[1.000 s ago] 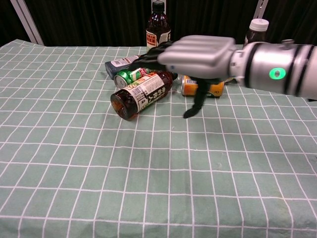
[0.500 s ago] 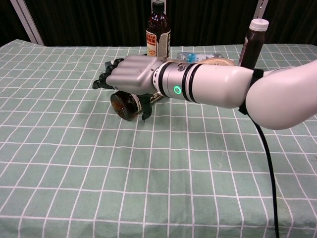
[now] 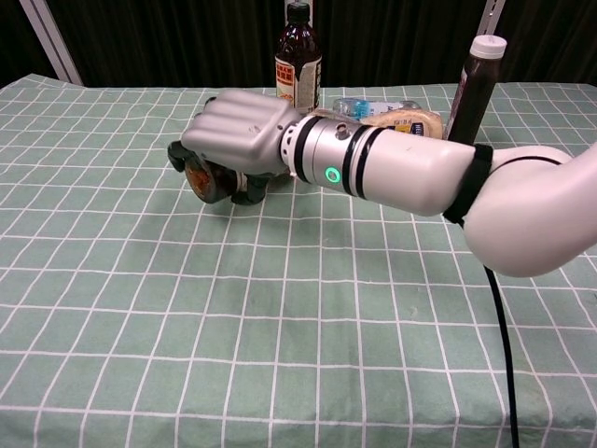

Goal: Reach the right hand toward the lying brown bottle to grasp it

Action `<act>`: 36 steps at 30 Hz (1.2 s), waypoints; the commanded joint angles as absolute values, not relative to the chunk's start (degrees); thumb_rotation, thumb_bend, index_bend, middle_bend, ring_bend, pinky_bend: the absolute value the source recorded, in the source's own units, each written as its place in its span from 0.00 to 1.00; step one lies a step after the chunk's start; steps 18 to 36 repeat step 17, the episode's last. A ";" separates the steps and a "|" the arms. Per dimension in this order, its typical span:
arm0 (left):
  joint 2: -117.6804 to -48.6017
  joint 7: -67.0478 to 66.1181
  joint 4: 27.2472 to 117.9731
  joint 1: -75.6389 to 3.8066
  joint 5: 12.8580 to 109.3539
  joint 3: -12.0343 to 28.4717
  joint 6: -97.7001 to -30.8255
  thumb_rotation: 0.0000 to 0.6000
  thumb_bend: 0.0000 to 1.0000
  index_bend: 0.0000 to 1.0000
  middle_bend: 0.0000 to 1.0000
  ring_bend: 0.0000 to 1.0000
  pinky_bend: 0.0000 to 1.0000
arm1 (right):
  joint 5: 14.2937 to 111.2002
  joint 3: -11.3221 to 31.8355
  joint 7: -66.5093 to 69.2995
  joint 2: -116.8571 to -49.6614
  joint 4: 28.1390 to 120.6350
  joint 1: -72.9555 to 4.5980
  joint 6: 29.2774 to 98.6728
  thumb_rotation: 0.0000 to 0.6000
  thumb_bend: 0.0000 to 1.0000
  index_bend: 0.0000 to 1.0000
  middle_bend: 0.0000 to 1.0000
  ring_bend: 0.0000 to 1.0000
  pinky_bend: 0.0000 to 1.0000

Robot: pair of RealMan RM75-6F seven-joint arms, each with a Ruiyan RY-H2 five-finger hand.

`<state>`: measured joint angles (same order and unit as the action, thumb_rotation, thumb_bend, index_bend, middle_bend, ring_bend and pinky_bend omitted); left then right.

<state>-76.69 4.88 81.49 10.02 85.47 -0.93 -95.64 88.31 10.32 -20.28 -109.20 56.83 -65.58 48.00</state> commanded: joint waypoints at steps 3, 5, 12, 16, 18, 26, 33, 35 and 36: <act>-76.53 4.30 82.09 9.86 85.88 -0.81 -95.63 1.00 0.00 0.25 0.11 0.11 0.16 | 101.70 5.37 -8.36 -105.79 59.38 -61.28 70.22 1.00 0.63 0.80 0.63 0.47 0.41; -76.36 3.69 82.63 9.75 86.50 -0.83 -95.94 1.00 0.00 0.25 0.11 0.11 0.16 | 105.02 4.62 -7.82 -104.69 60.56 -59.92 76.79 1.00 0.64 0.82 0.65 0.51 0.47; -75.94 1.53 84.63 9.50 87.82 -0.87 -96.47 1.00 0.00 0.25 0.11 0.11 0.16 | 115.81 3.08 -15.19 -98.80 68.80 -57.72 89.55 1.00 0.63 0.84 0.66 0.52 0.52; -75.77 0.29 85.73 9.14 88.30 -0.82 -96.28 1.00 0.00 0.25 0.11 0.11 0.16 | 118.07 2.45 -19.15 -95.94 73.86 -56.81 89.22 1.00 0.63 0.84 0.66 0.51 0.52; -75.73 0.09 85.91 9.06 88.34 -0.78 -96.21 1.00 0.00 0.25 0.11 0.11 0.16 | 118.31 2.43 -19.55 -95.57 74.49 -56.72 88.99 1.00 0.63 0.84 0.66 0.51 0.51; -75.73 0.09 85.91 9.06 88.34 -0.78 -96.21 1.00 0.00 0.25 0.11 0.11 0.16 | 118.31 2.43 -19.55 -95.57 74.49 -56.72 88.99 1.00 0.63 0.84 0.66 0.51 0.51; -75.73 0.09 85.91 9.06 88.34 -0.78 -96.21 1.00 0.00 0.25 0.11 0.11 0.16 | 118.31 2.43 -19.55 -95.57 74.49 -56.72 88.99 1.00 0.63 0.84 0.66 0.51 0.51; -75.73 0.09 85.91 9.06 88.34 -0.78 -96.21 1.00 0.00 0.25 0.11 0.11 0.16 | 118.31 2.43 -19.55 -95.57 74.49 -56.72 88.99 1.00 0.63 0.84 0.66 0.51 0.51; -75.73 0.09 85.91 9.06 88.34 -0.78 -96.21 1.00 0.00 0.25 0.11 0.11 0.16 | 118.31 2.43 -19.55 -95.57 74.49 -56.72 88.99 1.00 0.63 0.84 0.66 0.51 0.51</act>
